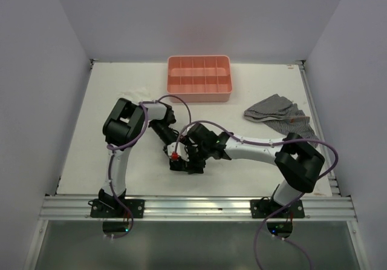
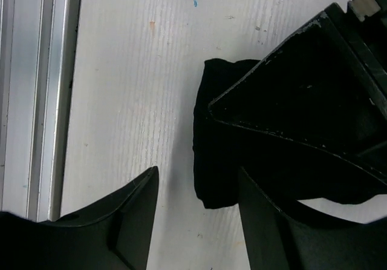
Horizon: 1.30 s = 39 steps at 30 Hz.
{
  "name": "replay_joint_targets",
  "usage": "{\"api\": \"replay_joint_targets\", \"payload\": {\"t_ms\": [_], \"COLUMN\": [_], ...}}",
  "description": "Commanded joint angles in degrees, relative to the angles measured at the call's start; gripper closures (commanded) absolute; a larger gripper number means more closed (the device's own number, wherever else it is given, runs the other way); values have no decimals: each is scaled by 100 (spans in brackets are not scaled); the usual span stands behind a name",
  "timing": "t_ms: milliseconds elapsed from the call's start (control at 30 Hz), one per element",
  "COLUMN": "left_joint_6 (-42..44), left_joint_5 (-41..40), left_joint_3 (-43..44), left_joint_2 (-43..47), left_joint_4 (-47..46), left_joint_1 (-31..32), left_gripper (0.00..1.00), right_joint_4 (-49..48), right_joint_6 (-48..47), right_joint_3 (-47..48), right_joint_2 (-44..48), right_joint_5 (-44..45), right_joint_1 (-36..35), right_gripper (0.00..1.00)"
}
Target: Roll the underwear
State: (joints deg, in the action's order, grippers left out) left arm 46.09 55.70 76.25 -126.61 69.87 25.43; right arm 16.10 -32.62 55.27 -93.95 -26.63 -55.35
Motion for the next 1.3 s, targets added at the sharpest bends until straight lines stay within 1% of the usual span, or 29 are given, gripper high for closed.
{"api": "replay_joint_targets", "payload": {"t_ms": [0,67,167,267,400,433,600,700,767,900,1000,1100,1267], "left_joint_6": [190,155,155,146,120,111,129,129,129,146,155,146,146], "left_joint_5": [-1484,-1492,-1501,-1483,-1492,-1483,-1457,-1457,-1483,-1501,-1492,-1492,-1475], "left_joint_3": [-242,-277,-268,-251,-216,-216,-251,-330,-417,-497,-488,-453,-400], "left_joint_2": [-435,-444,-488,-523,-514,-505,-383,-339,-303,-268,-268,-277,-312], "left_joint_4": [-1221,-1291,-1326,-1335,-1353,-1361,-1344,-1344,-1387,-1414,-1397,-1397,-1344], "left_joint_1": [-38,-64,-108,-126,-144,-144,-170,-214,-223,-267,-267,-267,-267], "left_gripper": [91,90,89,88,87,86,84,84,84,84,84,84,84], "right_joint_4": [-511,-563,-906,-951,-1082,-1091,-1222,-1442,-1495,-1530,-1557,-1583,-1768], "right_joint_6": [-359,-394,-447,-552,-868,-938,-965,-843,-763,-632,-596,-693,-754], "right_joint_3": [327,240,46,28,-68,-77,-95,-261,-454,-789,-982,-1053,-852], "right_joint_2": [-70,-88,-114,-299,-606,-746,-1055,-828,-599,340,640,563,237], "right_joint_5": [281,316,527,510,527,528,738,932,949,914,905,975,783], "right_joint_1": [-256,-423,-573,-591,-591,-591,-573,-556,-503,-433,-336,-274,-222], "right_gripper": [42,42,39,39,45,49,49,46,46,46,46,46,45]}}
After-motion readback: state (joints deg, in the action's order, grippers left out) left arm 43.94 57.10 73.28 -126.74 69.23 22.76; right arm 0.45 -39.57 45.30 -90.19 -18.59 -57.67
